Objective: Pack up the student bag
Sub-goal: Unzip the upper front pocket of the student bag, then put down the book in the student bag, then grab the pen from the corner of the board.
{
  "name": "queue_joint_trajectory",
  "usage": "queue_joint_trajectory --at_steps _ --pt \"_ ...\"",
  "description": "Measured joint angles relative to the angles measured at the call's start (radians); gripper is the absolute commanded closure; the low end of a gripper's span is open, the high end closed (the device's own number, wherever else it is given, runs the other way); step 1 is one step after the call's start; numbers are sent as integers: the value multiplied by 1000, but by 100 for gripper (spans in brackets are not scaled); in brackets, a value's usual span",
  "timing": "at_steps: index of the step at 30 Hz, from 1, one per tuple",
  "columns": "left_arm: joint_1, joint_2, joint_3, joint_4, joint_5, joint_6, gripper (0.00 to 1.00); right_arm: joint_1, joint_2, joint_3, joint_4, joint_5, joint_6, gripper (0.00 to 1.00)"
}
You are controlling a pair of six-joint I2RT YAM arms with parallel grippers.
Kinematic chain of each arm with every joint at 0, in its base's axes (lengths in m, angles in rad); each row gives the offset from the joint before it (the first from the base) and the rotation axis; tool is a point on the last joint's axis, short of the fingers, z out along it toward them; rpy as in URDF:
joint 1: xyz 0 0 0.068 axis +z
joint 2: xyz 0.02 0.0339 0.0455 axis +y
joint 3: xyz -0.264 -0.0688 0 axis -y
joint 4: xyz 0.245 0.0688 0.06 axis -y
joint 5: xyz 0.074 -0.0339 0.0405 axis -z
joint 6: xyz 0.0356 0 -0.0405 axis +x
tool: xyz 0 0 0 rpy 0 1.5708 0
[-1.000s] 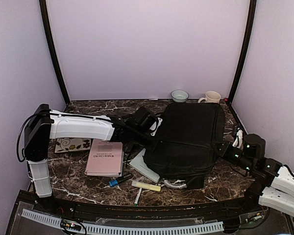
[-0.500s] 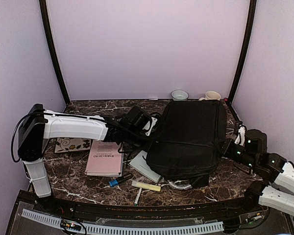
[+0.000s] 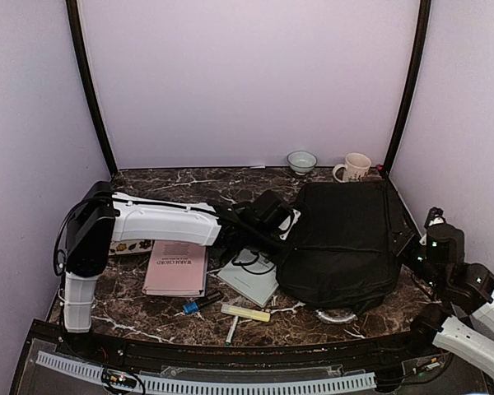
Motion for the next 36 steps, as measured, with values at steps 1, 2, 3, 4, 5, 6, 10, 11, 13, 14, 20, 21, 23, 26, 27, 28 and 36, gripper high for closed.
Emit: queue_joint_trajectory --at_steps 1,2,3,4,5,6,10,11,13,14,20,21,23,26,27,28,36 --pt "-3 13 5 -2 3 3 75 -2 -13 0 0 14 7 22" --pt "-6 23 7 -4 5 1 69 -3 -24 0 -7 27 13 18" --pt "-8 29 8 -10 9 1 64 -3 -35 0 -13 39 13 15" --pt "-11 29 9 -16 9 4 59 -3 -43 0 -12 47 18 12" --pt "-13 29 10 -19 13 7 57 -3 -51 0 -10 53 21 10" --pt "-16 29 13 -19 11 5 54 -3 -57 0 -8 59 21 10" --pt "-17 29 20 -16 6 5 40 -3 -68 -2 11 62 22 10" --pt "-17 28 14 -10 -1 8 37 -3 -68 -3 24 62 19 10" --pt "-19 10 -15 2 -25 13 33 -3 -67 -10 43 62 12 11" --pt "-22 -5 -37 4 -43 16 32 -3 -64 -15 53 62 3 11" --pt "-27 -171 -200 10 -213 30 29 -3 -8 -51 156 -19 -65 11" --pt "-27 -202 -221 10 -241 30 28 -3 0 -58 180 -45 -76 12" --pt "-27 -275 -271 9 -306 30 22 -3 19 -78 242 -102 -92 14" --pt "-26 -380 -341 5 -420 15 16 -3 75 -107 344 -190 -101 16" --pt "-23 -409 -363 -4 -455 -3 16 -3 97 -111 367 -213 -104 16" --pt "-18 -436 -386 -14 -485 -21 16 -3 130 -113 401 -241 -104 17" --pt "174 -692 -704 -80 -570 -198 14 40 359 -112 604 -366 -94 17"
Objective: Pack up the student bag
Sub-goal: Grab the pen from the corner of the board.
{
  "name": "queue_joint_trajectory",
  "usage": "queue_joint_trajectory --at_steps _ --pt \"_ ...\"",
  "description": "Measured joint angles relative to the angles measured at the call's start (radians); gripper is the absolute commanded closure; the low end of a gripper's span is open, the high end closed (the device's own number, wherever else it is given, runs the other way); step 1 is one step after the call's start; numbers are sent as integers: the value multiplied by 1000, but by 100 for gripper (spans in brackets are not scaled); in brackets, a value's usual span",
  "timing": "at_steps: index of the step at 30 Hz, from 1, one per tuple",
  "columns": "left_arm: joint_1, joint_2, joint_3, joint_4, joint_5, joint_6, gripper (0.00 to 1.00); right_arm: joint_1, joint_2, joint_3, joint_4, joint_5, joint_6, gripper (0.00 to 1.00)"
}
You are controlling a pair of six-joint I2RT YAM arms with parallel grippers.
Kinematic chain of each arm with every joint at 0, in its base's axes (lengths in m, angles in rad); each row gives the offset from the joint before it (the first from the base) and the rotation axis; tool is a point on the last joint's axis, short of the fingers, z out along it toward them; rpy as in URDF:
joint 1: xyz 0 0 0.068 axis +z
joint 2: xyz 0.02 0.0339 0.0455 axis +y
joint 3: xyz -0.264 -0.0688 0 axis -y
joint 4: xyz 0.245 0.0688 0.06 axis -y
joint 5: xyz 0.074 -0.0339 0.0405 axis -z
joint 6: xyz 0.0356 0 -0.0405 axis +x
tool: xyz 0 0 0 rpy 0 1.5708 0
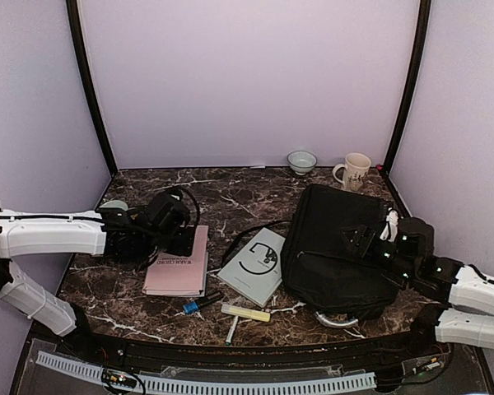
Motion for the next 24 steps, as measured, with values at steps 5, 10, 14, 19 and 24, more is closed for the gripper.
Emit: queue_joint_trajectory --at_steps 5,10,14,19,24 --pt "47 -148 -146 -24 -21 -92 14 103 104 23 71 5 6 18" --pt "75 -293 -288 -6 -31 -187 14 200 236 77 134 24 7 17" --pt "94 -424 -417 34 -20 -234 11 269 357 151 155 50 -4 17" --pt "135 -495 -484 42 11 -256 11 351 500 257 172 66 -34 16" --pt "148 -513 -492 114 94 -212 25 402 621 358 164 76 -61 15"
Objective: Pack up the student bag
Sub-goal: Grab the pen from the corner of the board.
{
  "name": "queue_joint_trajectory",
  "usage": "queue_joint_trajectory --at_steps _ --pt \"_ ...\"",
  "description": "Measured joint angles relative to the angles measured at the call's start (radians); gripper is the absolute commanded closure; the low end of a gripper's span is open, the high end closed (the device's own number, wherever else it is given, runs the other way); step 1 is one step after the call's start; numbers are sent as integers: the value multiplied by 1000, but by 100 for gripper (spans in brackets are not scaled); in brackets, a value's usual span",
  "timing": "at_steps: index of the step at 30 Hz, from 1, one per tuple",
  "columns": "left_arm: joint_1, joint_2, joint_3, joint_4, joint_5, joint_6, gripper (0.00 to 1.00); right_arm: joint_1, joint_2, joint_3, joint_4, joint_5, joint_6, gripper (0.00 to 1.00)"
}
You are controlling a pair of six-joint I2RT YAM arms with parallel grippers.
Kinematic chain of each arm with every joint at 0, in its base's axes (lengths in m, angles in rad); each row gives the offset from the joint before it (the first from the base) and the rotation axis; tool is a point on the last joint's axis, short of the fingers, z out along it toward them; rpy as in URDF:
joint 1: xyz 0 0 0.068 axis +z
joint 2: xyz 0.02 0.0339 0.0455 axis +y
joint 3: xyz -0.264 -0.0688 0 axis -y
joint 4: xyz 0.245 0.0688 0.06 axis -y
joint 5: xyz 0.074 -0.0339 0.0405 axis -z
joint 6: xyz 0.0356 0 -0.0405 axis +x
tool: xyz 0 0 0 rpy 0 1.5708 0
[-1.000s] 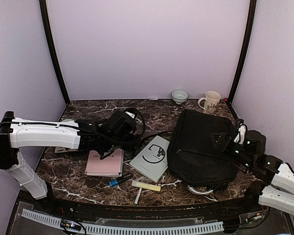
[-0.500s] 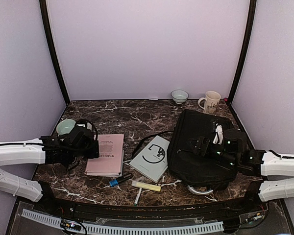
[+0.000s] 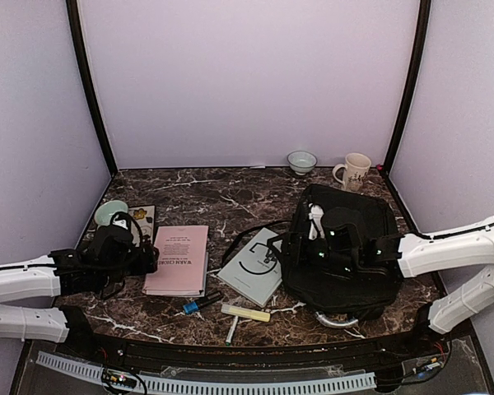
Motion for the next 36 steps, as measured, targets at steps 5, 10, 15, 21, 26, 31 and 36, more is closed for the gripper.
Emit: queue_joint_trajectory --at_steps 5,10,15,21,26,31,36 --pt "-8 39 -31 187 241 127 26 37 127 73 -15 -30 -35 17" --pt "-44 114 -31 270 364 195 28 167 173 78 -71 -59 -145 17" --pt "-60 143 -25 301 412 218 30 309 233 140 -145 -40 -261 17" --pt "-64 131 -20 311 432 230 31 388 381 196 -222 17 -346 25" --pt "-64 113 -20 311 432 234 32 385 401 175 -256 39 -367 22" --pt "-64 117 -19 313 436 235 33 380 401 156 -257 55 -369 28" --pt "-67 148 -18 326 450 238 35 356 402 133 -235 40 -365 48"
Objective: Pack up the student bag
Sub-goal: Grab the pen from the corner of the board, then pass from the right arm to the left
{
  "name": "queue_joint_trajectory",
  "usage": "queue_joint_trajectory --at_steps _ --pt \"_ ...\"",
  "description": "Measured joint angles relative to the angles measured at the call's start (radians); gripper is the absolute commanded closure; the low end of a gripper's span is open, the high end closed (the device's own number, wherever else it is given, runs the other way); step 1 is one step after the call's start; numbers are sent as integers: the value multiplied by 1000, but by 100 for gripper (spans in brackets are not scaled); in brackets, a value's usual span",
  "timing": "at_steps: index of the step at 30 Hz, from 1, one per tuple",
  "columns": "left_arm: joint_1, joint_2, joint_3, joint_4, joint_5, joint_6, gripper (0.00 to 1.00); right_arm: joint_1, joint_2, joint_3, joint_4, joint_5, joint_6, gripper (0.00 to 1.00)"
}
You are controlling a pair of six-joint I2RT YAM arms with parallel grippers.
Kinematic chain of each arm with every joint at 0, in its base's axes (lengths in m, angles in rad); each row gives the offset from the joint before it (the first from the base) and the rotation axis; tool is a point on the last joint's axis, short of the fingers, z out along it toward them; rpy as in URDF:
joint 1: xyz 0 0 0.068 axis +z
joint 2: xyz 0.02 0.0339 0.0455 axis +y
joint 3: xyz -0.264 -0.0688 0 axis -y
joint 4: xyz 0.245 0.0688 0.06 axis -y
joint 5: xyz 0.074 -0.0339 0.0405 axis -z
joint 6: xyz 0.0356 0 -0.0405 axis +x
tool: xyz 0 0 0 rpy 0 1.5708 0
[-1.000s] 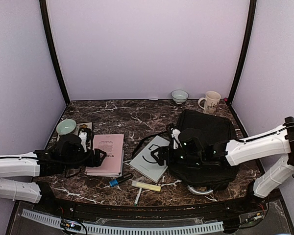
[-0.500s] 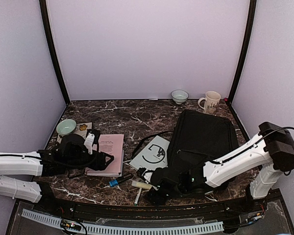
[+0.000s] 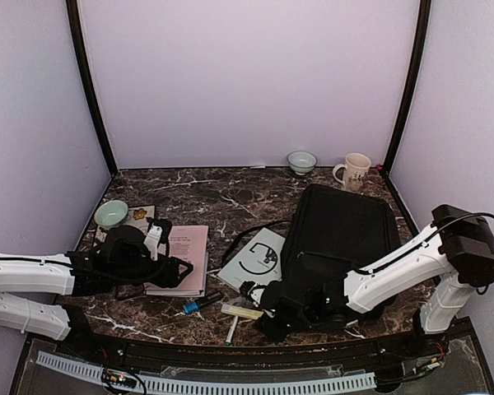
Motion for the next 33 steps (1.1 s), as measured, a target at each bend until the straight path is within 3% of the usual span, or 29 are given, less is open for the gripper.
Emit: queue_joint_trajectory --at_steps 8,13,33 --pt "-3 10 1 0 1 2 35 -39 -3 -30 64 -37 -20 74" --pt "-14 30 23 2 6 10 36 -42 -16 -48 90 -77 -37 84" --pt "-116 39 30 176 253 69 31 -41 -225 -96 100 -162 -139 94"
